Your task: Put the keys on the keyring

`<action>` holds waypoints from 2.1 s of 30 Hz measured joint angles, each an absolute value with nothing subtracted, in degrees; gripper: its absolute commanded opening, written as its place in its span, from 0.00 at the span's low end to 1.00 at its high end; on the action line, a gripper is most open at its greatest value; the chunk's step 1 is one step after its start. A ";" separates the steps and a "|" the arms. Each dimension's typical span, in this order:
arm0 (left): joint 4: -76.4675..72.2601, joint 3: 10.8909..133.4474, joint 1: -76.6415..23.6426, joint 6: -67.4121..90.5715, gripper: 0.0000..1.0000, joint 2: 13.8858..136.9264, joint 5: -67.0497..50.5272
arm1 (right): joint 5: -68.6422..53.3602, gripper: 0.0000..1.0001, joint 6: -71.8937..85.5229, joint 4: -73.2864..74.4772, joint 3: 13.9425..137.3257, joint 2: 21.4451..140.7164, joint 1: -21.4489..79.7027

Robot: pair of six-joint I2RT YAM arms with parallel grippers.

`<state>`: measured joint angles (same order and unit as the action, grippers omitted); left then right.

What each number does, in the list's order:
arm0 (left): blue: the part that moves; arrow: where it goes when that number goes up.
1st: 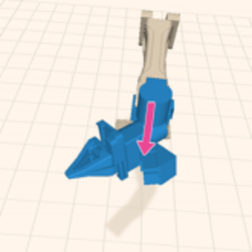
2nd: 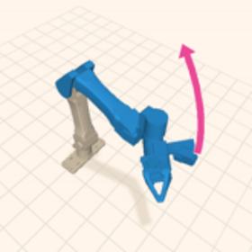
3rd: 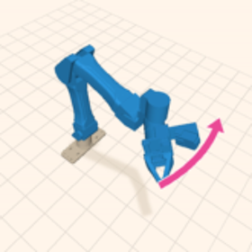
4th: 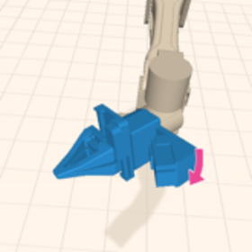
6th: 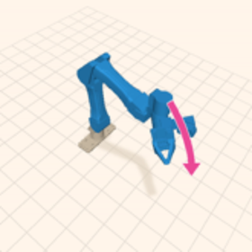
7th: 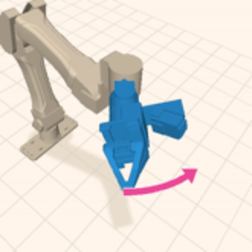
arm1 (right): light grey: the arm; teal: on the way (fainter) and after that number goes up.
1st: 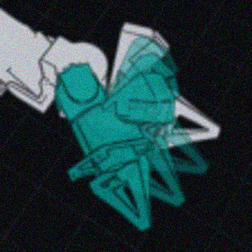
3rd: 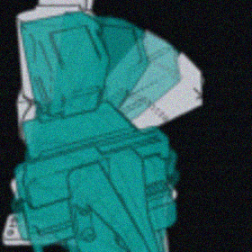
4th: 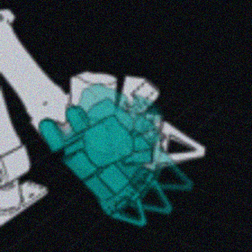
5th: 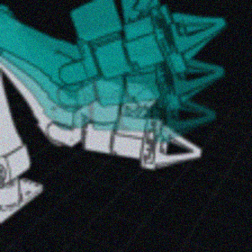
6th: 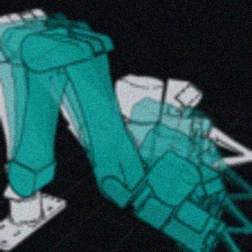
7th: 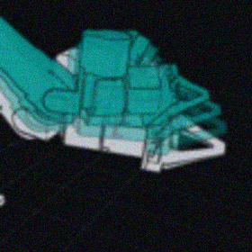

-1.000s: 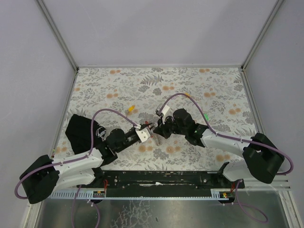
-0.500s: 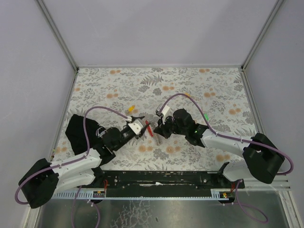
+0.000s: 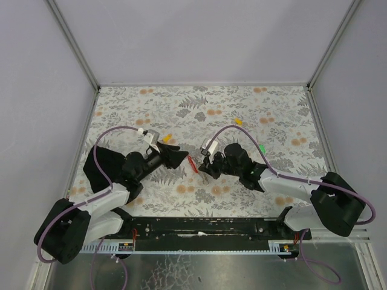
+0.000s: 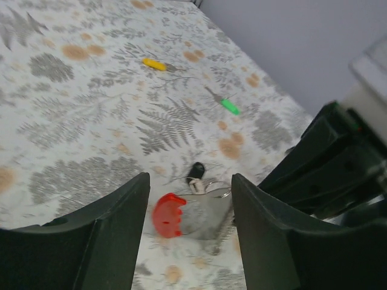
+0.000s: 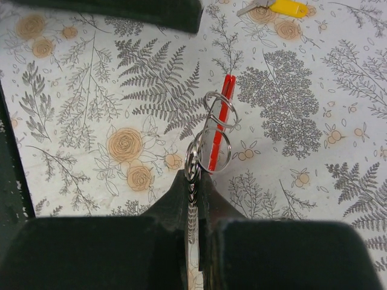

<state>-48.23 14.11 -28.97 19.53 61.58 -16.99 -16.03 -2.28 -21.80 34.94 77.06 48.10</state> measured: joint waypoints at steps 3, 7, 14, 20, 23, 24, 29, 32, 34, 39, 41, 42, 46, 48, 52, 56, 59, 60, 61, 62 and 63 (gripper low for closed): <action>-45.93 15.81 -27.33 30.96 0.52 61.87 -17.91 | -16.03 0.00 -4.27 -24.14 33.15 76.40 48.10; -40.69 18.79 -26.20 42.35 0.47 61.80 -18.65 | -16.08 0.00 -6.13 -26.02 32.16 76.12 48.10; -36.07 19.81 -26.20 56.80 0.39 62.54 -20.86 | -16.19 0.00 -7.42 -27.29 32.16 76.12 48.10; -34.89 19.81 -26.20 65.01 0.34 66.26 -23.27 | -16.23 0.00 -7.77 -27.70 32.16 76.12 48.10; -35.55 19.79 -26.20 67.66 0.32 68.38 -24.60 | -16.27 0.00 -7.77 -27.73 32.16 76.12 48.10; -36.05 19.79 -26.20 68.55 0.32 69.25 -25.10 | -16.40 0.00 -7.77 -27.73 32.16 76.12 48.10; -39.55 19.79 -26.96 71.90 0.27 72.58 -26.24 | -17.04 0.00 -7.75 -27.70 32.14 76.12 48.10; -42.17 19.62 -27.27 73.80 0.23 73.69 -26.28 | -17.02 0.00 -7.73 -27.73 32.14 76.12 47.94; -43.81 19.09 -27.35 74.96 0.21 73.82 -26.28 | -17.02 0.00 -7.73 -27.88 32.14 76.14 47.94; -45.98 18.83 -27.40 76.60 0.14 73.69 -26.11 | -16.99 0.00 -7.60 -28.97 32.12 76.12 47.92; -46.70 18.76 -27.42 76.66 0.13 73.34 -26.09 | -16.97 0.00 -7.51 -29.47 32.08 76.14 47.92; -46.74 18.70 -27.46 76.64 0.12 72.99 -25.91 | -16.97 0.00 -7.51 -29.67 32.08 76.14 47.92; -46.63 18.46 -27.77 76.01 0.10 71.09 -25.45 | -17.04 0.00 -7.46 -30.59 32.05 76.38 47.92; -46.81 18.46 -27.94 75.81 0.08 70.28 -25.41 | -17.19 0.00 -7.44 -30.70 32.05 76.82 47.94; -46.92 18.48 -28.16 75.37 0.06 70.00 -25.43 | -17.28 0.00 -7.31 -30.63 32.05 77.76 47.94; -46.65 18.52 -28.14 74.52 0.11 70.00 -25.26 | -17.28 0.00 -7.33 -30.52 32.05 77.95 47.94; -45.60 18.83 -28.16 72.73 0.20 70.00 -25.23 | -17.26 0.00 -7.33 -30.50 32.05 77.95 47.94; -44.80 19.11 -28.16 71.66 0.23 69.97 -25.23 | -17.26 0.00 -7.35 -30.46 32.05 77.95 47.94; -43.75 19.53 -28.16 70.48 0.25 69.84 -25.19 | -17.26 0.00 -7.38 -30.35 32.05 77.95 47.94; -42.04 20.08 -28.16 68.84 0.29 69.56 -25.10 | -17.26 0.00 -7.44 -30.20 32.05 77.95 47.94; -40.23 20.64 -28.16 66.85 0.32 68.99 -25.04 | -17.26 0.00 -7.53 -29.95 32.05 77.95 47.94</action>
